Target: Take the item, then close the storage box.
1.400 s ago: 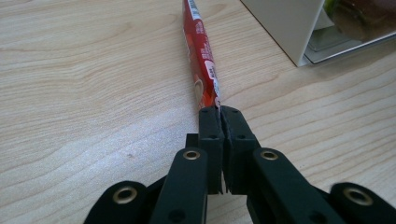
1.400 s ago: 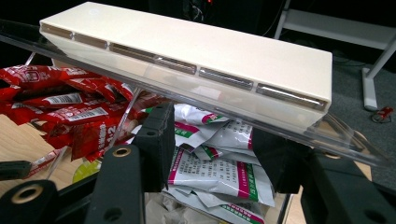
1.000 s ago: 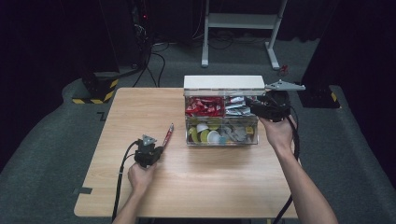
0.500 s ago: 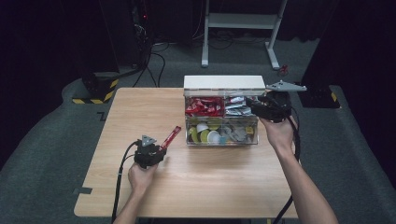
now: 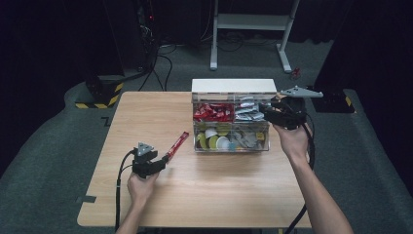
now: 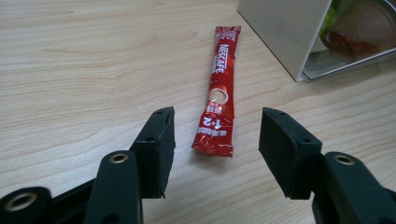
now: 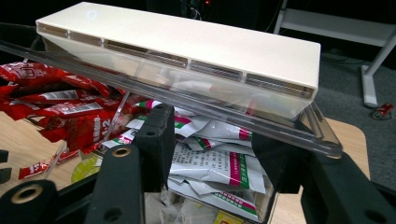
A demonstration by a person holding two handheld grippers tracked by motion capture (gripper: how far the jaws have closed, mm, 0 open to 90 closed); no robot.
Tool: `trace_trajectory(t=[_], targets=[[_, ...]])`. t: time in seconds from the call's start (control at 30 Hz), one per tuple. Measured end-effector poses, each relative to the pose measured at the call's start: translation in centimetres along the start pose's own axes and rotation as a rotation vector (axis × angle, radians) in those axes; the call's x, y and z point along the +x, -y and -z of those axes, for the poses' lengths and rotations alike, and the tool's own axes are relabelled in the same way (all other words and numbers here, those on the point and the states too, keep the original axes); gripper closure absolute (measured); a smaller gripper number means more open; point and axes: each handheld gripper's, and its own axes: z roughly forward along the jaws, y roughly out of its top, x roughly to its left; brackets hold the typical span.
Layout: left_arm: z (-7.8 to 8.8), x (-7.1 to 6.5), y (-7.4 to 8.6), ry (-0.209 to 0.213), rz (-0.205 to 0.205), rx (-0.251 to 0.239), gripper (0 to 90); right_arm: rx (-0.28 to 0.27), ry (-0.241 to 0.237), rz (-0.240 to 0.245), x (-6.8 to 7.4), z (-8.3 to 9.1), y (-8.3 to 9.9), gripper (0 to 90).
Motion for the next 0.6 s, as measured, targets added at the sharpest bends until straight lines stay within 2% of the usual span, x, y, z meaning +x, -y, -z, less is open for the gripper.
trace_trajectory(t=[0.23, 0.6], targets=[[0.8, 0.5, 0.2, -0.034, 0.005, -0.01, 44.8, -0.003, -0.002, -0.003, 0.1, 0.0, 0.0, 49.3], [1.1, 2.2, 1.2, -0.074, 0.055, 0.003, 44.5, -0.004, -0.003, 0.003, 0.1, 0.2, 0.1, 49.4]])
